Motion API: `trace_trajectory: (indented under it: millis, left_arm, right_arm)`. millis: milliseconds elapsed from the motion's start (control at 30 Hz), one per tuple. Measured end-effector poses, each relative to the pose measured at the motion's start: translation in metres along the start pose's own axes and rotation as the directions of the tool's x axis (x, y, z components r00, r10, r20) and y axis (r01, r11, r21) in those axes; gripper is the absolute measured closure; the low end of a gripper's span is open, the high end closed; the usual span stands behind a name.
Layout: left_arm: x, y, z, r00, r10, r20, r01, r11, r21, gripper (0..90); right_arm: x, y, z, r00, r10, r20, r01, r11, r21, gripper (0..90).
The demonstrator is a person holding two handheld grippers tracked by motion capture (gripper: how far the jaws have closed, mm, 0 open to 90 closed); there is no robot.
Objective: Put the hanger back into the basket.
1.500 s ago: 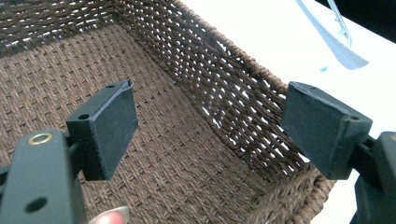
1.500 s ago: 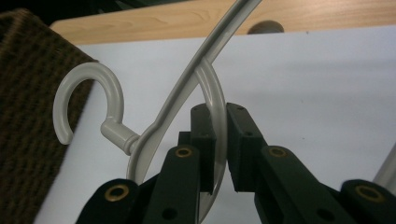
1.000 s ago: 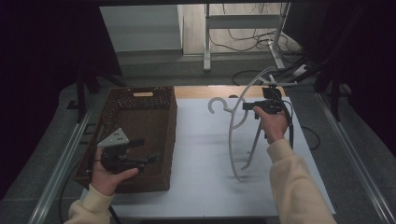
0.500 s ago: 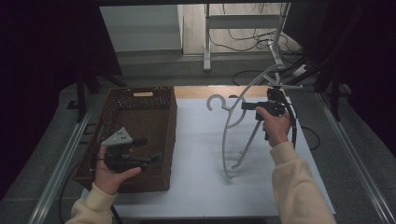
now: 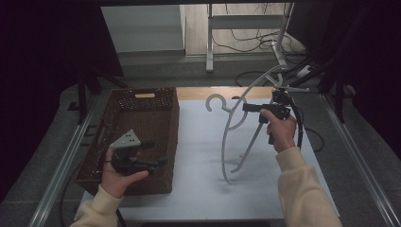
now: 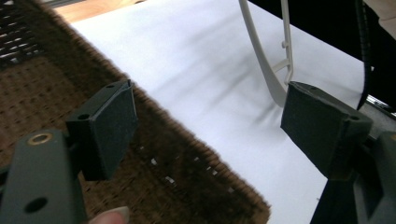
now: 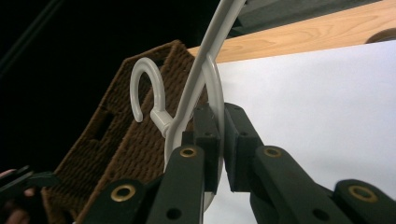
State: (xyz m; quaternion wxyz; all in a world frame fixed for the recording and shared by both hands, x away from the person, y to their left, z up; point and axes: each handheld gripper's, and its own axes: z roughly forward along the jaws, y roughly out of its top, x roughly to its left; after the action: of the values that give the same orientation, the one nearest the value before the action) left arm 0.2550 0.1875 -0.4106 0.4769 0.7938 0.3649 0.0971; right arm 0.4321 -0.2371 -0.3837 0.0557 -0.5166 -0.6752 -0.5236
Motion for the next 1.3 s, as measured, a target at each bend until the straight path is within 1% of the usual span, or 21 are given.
trace_trajectory:
  millis: [67, 100, 133, 167, 200, 233, 267, 333, 467, 500, 533, 567, 767, 867, 1000, 1033, 1100, 1133, 1200, 1233, 1300]
  left_arm:
    - [-0.002, 0.001, 0.002, 1.0, 0.004, 0.006, -0.004, 1.0, 0.002, 18.4]
    - [-0.006, 0.004, 0.007, 0.9998, 0.011, 0.018, -0.011, 0.9999, 0.008, 18.4]
    - [-0.006, 0.004, 0.007, 0.9998, 0.011, 0.018, -0.011, 0.9999, 0.008, 18.4]
    - [-0.01, 0.006, 0.012, 0.9993, 0.018, 0.032, -0.018, 0.9997, 0.015, 18.4]
    - [-0.01, 0.006, 0.012, 0.9993, 0.018, 0.032, -0.018, 0.9997, 0.015, 18.4]
    - [-0.014, 0.007, 0.018, 0.9988, 0.026, 0.042, -0.027, 0.9994, 0.022, 18.4]
    - [-0.014, 0.007, 0.018, 0.9988, 0.026, 0.042, -0.027, 0.9994, 0.022, 18.4]
    - [-0.019, 0.011, 0.025, 0.9977, 0.036, 0.057, -0.038, 0.9988, 0.03, 18.4]
    - [-0.025, 0.014, 0.033, 0.9964, 0.046, 0.071, -0.049, 0.9981, 0.038, 18.4]
    - [-0.028, 0.017, 0.038, 0.9953, 0.053, 0.081, -0.057, 0.9974, 0.044, 18.4]
    - [-0.028, 0.017, 0.038, 0.9953, 0.053, 0.081, -0.057, 0.9974, 0.044, 18.4]
    - [-0.031, 0.019, 0.044, 0.9943, 0.056, 0.09, -0.061, 0.9971, 0.047, 18.4]
    - [-0.039, 0.024, 0.058, 0.9921, 0.064, 0.108, -0.071, 0.9957, 0.061, 18.6]
    - [-0.042, 0.025, 0.063, 0.9911, 0.064, 0.117, -0.072, 0.9951, 0.067, 18.6]
    - [-0.047, 0.028, 0.077, 0.9894, 0.063, 0.131, -0.074, 0.9939, 0.082, 19.0]
    - [-0.047, 0.028, 0.077, 0.9894, 0.063, 0.131, -0.074, 0.9939, 0.082, 19.2]
    - [-0.049, 0.031, 0.087, 0.9862, 0.042, 0.16, -0.056, 0.995, 0.082, 21.0]
    - [-0.049, 0.031, 0.087, 0.9862, 0.042, 0.16, -0.056, 0.995, 0.082, 21.8]
    - [-0.05, 0.033, 0.094, 0.9843, 0.03, 0.174, -0.045, 0.9956, 0.082, 22.6]
    - [-0.051, 0.035, 0.101, 0.9823, 0.026, 0.186, -0.042, 0.996, 0.079, 24.3]
    - [-0.052, 0.036, 0.105, 0.9819, 0.029, 0.187, -0.045, 0.996, 0.077, 26.6]
  right_arm:
    - [0.0, -0.002, -0.001, 0.9999, 0.005, -0.012, -0.005, 1.0, 0.0, 84.8]
    - [0.001, -0.005, -0.003, 0.9994, 0.01, -0.034, -0.01, 1.0, -0.004, 84.8]
    - [0.001, -0.005, -0.003, 0.9994, 0.01, -0.034, -0.01, 1.0, -0.004, 84.8]
    - [0.001, -0.01, -0.005, 0.9985, 0.016, -0.052, -0.016, 1.0, -0.01, 84.8]
    - [0.001, -0.01, -0.005, 0.9985, 0.016, -0.052, -0.016, 1.0, -0.01, 84.8]
    - [0.0, -0.013, -0.006, 0.9973, 0.022, -0.071, -0.023, 1.0, -0.011, 84.8]
    - [0.0, -0.013, -0.006, 0.9973, 0.022, -0.071, -0.023, 1.0, -0.011, 84.8]
    - [-0.002, -0.019, -0.008, 0.995, 0.031, -0.095, -0.032, 0.999, -0.014, 84.7]
    - [-0.004, -0.023, -0.009, 0.994, 0.029, -0.105, -0.031, 0.999, -0.011, 84.7]
    - [-0.005, -0.025, -0.009, 0.9933, 0.031, -0.111, -0.033, 0.999, -0.009, 84.7]
    - [-0.005, -0.026, -0.009, 0.9931, 0.035, -0.112, -0.036, 0.999, -0.005, 84.7]
    - [-0.006, -0.027, -0.008, 0.9932, 0.035, -0.111, -0.035, 0.999, -0.003, 84.7]
    - [-0.008, -0.032, -0.006, 0.9934, 0.034, -0.109, -0.034, 0.999, 0.003, 84.7]
    - [-0.005, -0.033, -0.007, 0.9927, 0.027, -0.118, -0.027, 1.0, -0.001, 84.7]
    - [-0.001, -0.034, -0.009, 0.9896, 0.024, -0.142, -0.025, 1.0, -0.005, 84.7]
    - [-0.001, -0.034, -0.009, 0.9896, 0.024, -0.142, -0.025, 1.0, -0.005, 84.7]
    - [0.002, -0.034, -0.009, 0.9864, 0.027, -0.162, -0.028, 1.0, -0.005, 84.7]
    - [0.003, -0.035, -0.009, 0.9855, 0.029, -0.167, -0.03, 1.0, -0.006, 84.7]
    - [0.003, -0.035, -0.009, 0.984, 0.031, -0.175, -0.033, 0.999, -0.006, 84.7]
    - [0.004, -0.035, -0.008, 0.9811, 0.034, -0.191, -0.036, 0.999, -0.007, 84.7]
    - [0.005, -0.035, -0.008, 0.9796, 0.036, -0.198, -0.038, 0.999, -0.005, 84.7]
